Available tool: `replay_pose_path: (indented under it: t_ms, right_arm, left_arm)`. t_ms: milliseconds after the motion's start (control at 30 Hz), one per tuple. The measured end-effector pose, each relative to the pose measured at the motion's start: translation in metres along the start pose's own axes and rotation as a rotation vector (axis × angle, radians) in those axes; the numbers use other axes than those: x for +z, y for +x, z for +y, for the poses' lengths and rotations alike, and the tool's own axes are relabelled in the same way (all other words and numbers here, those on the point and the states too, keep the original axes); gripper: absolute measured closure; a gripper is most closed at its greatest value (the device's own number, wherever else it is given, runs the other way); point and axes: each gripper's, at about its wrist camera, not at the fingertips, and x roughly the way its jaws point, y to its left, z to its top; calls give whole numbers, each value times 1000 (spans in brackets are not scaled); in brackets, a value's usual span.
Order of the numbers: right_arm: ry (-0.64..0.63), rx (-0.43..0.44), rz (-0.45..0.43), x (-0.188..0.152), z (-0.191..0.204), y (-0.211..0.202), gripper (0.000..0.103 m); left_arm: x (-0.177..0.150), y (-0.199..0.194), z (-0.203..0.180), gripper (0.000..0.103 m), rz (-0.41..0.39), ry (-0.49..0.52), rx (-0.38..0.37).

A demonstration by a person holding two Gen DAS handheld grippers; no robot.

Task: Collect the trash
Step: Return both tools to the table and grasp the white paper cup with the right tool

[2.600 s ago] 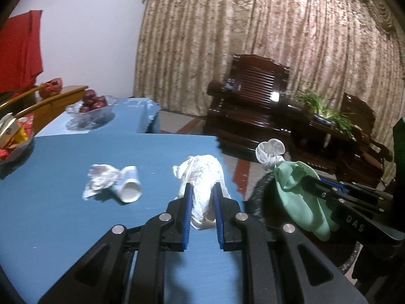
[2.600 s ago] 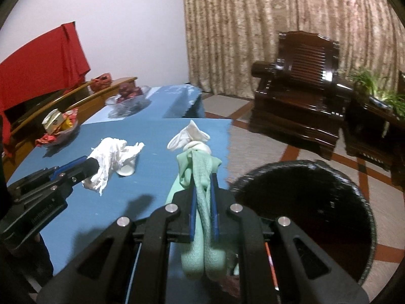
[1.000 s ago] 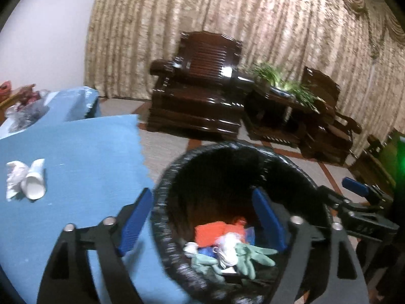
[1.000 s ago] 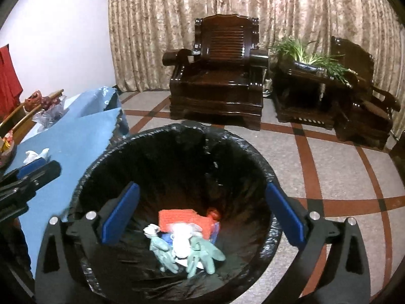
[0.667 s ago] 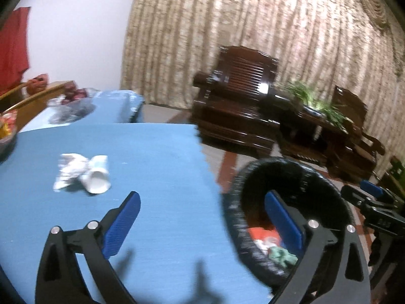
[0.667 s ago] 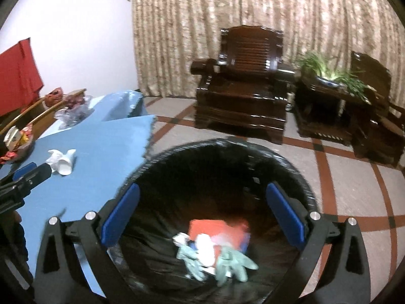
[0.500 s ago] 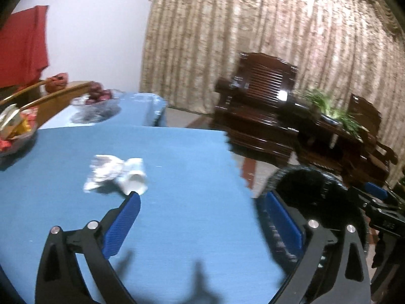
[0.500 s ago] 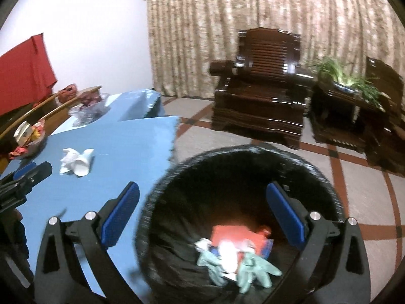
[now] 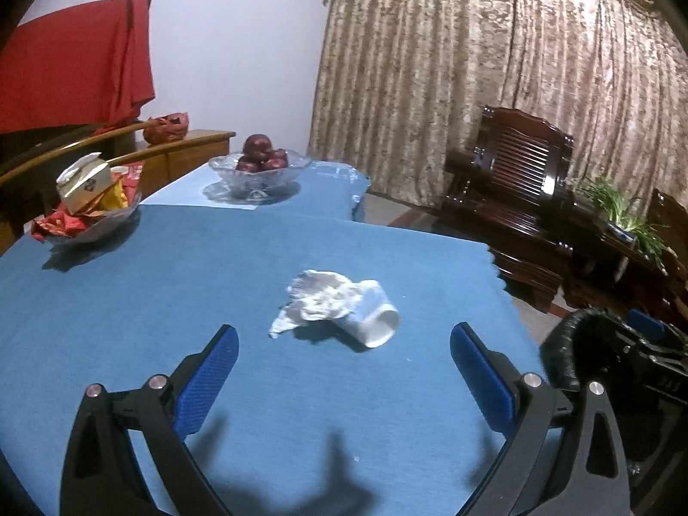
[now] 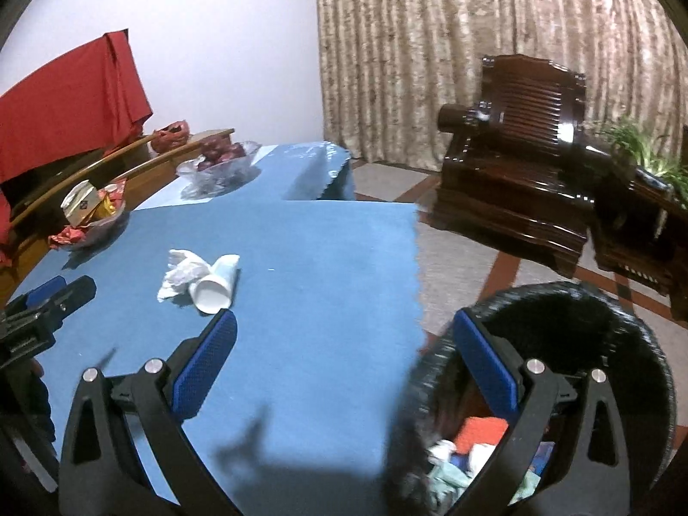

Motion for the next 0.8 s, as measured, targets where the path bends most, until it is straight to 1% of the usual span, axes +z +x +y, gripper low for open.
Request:
replay_pose_path:
  t_ms: [200, 367, 600, 800]
  right_arm:
    - [-34, 37, 14, 7, 32, 32, 5]
    - [-54, 70, 49, 10, 55, 64, 5]
    - [-82, 101, 89, 8, 82, 104, 5]
    - [-104, 123, 138, 1, 108, 142, 5]
  left_arm:
    - [3, 16, 23, 6, 0, -8, 20]
    - [3, 33, 41, 7, 7, -12, 39]
    - [2, 58, 69, 7, 23, -45, 67]
    - [-1, 70, 85, 8, 33, -56, 76]
